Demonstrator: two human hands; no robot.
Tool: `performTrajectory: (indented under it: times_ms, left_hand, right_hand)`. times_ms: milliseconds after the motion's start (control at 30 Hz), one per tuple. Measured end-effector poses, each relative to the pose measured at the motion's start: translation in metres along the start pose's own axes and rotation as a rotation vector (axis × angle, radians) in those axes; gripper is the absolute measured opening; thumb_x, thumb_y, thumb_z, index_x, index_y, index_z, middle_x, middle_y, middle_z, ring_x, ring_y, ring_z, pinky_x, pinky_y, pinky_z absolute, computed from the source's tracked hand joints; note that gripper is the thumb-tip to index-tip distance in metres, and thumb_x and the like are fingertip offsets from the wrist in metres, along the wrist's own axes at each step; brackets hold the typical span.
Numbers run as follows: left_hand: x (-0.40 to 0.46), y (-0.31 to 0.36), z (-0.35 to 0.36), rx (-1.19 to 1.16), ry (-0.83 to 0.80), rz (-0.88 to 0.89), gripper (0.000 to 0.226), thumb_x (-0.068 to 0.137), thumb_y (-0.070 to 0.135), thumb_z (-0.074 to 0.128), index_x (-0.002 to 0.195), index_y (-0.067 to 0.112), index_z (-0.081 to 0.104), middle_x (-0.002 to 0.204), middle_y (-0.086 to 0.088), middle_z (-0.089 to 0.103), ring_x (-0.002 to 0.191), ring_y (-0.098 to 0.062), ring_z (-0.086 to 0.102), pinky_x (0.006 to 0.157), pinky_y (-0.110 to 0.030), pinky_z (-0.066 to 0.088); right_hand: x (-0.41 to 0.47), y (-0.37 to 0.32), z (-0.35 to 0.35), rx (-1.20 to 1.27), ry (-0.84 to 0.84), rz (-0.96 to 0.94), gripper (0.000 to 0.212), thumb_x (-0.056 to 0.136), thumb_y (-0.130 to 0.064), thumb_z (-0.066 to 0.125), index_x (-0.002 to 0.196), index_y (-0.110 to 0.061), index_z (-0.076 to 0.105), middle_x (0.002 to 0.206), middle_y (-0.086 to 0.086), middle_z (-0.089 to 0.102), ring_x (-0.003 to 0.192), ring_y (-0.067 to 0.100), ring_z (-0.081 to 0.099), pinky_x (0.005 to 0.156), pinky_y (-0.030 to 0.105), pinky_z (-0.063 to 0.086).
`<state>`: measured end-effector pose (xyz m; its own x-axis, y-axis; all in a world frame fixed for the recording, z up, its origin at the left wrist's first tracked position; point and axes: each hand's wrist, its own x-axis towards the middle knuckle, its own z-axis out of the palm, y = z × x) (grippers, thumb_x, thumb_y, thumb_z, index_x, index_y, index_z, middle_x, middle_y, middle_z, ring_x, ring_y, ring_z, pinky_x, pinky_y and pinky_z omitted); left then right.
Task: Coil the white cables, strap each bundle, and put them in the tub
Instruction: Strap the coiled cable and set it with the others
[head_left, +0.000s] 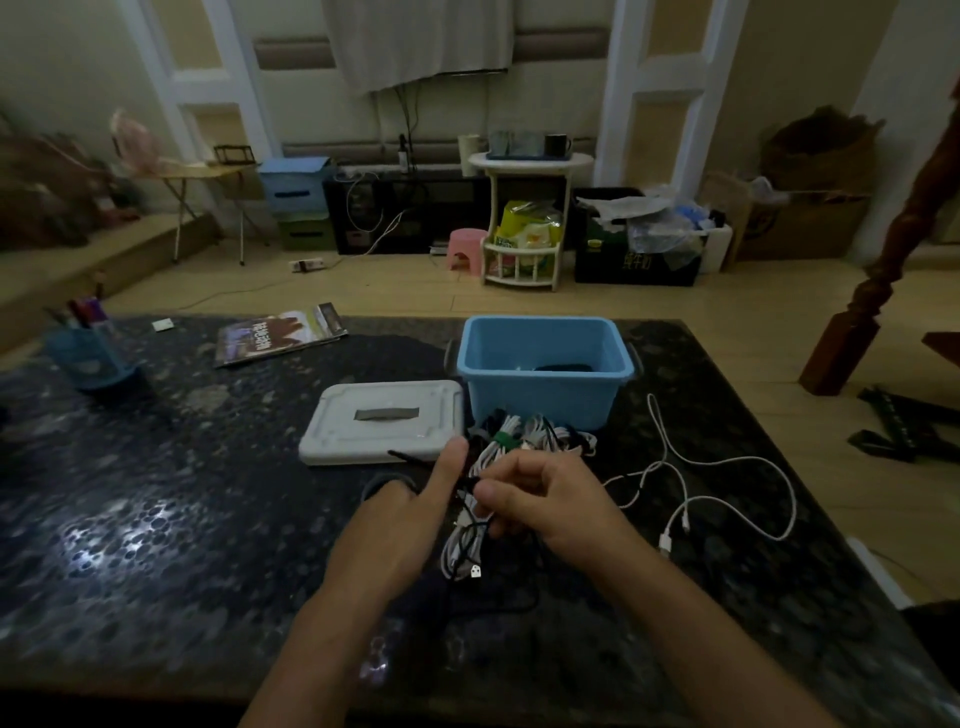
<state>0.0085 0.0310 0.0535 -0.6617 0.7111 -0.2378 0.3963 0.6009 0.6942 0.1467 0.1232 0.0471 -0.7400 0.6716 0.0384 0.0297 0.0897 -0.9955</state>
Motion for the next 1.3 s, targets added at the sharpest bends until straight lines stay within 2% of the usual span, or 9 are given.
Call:
performTrajectory:
  times_ms: [67,167,367,633,700,800,900,1033,1300]
  left_hand:
    - [0.004,-0.005,-0.002,-0.046,-0.009,-0.044,0.127,0.057,0.105,0.014,0.150,0.021,0.034,0.145,-0.015,0.050,0.125,-0.031,0.054,0.105,-0.047,0.041]
    - [0.005,-0.002,-0.003,-0.082,0.014,0.051,0.102,0.069,0.093,0.028,0.148,0.051,-0.023,0.165,-0.010,0.012,0.144,-0.033,0.033,0.111,-0.050,0.032]
    - [0.001,0.014,0.001,-0.638,0.048,0.258,0.041,0.094,0.058,0.032,0.098,0.029,0.060,0.095,0.011,0.070,0.084,0.004,0.063,0.067,-0.011,0.043]
    - [0.002,0.024,0.004,-1.204,0.038,0.213,0.048,0.091,0.054,0.038,0.056,0.022,0.046,0.055,-0.002,0.036,0.049,-0.022,0.048,0.054,-0.037,0.043]
    - [0.002,0.025,0.001,-1.314,-0.069,0.229,0.042,0.088,0.055,0.039,0.062,0.022,0.043,0.056,0.000,0.028,0.042,-0.014,0.029,0.041,-0.028,0.031]
    - [0.007,0.024,-0.001,-1.398,-0.188,0.236,0.038,0.094,0.055,0.037,0.080,0.019,0.038,0.058,0.001,0.022,0.040,-0.008,0.019,0.035,-0.022,0.018]
    - [0.010,0.021,-0.008,-1.420,-0.257,0.214,0.040,0.098,0.054,0.033,0.079,0.019,0.038,0.057,0.002,0.019,0.037,-0.007,0.015,0.038,-0.022,0.008]
    - [0.007,0.018,-0.019,-1.313,-0.297,0.239,0.046,0.099,0.049,0.041,0.064,0.020,0.038,0.059,0.002,0.026,0.040,-0.007,0.020,0.038,-0.024,0.010]
    - [0.004,0.019,-0.018,-1.259,-0.206,0.260,0.034,0.095,0.027,0.057,0.071,0.020,0.034,0.058,-0.001,0.026,0.039,-0.011,0.028,0.035,-0.022,0.019]
  right_hand:
    - [0.004,0.004,0.003,0.009,0.003,-0.006,0.009,0.089,-0.008,0.073,0.083,-0.014,0.072,0.080,0.010,0.074,0.073,0.028,0.070,0.077,0.047,0.059]
    - [0.011,0.007,0.007,-0.029,0.005,-0.033,0.009,0.088,-0.010,0.075,0.083,-0.017,0.074,0.080,0.008,0.074,0.072,0.019,0.069,0.077,0.037,0.059]
    - [0.016,0.015,0.014,-0.382,0.110,-0.145,0.018,0.074,-0.036,0.085,0.075,-0.036,0.067,0.104,-0.012,0.056,0.101,-0.005,0.056,0.091,0.020,0.045]
    - [0.008,0.025,0.027,-0.263,0.006,-0.001,0.065,0.069,-0.033,0.089,0.106,-0.041,0.037,0.112,-0.011,0.062,0.102,-0.003,0.064,0.086,0.025,0.054]
    - [0.009,0.032,0.030,-0.121,-0.107,0.065,0.057,0.074,-0.029,0.085,0.113,-0.040,0.045,0.098,-0.004,0.073,0.090,0.005,0.071,0.084,0.034,0.057]
    - [0.007,0.030,0.036,-0.079,-0.224,0.049,0.009,0.094,-0.008,0.066,0.091,-0.013,0.060,0.060,-0.016,0.064,0.058,-0.009,0.056,0.063,0.013,0.043]
    - [0.009,0.027,0.036,-0.073,-0.184,0.061,0.029,0.087,-0.028,0.070,0.080,0.000,0.063,0.064,-0.005,0.060,0.064,0.004,0.054,0.066,0.026,0.042]
    - [0.008,0.023,0.017,-0.075,-0.260,0.082,0.031,0.092,-0.014,0.063,0.063,-0.025,0.062,0.075,0.009,0.067,0.098,0.033,0.072,0.092,0.049,0.052]
    - [-0.001,0.015,0.003,-0.064,-0.254,-0.039,0.020,0.099,-0.029,0.059,0.080,-0.027,0.062,0.061,-0.006,0.053,0.050,0.012,0.051,0.055,0.031,0.045]
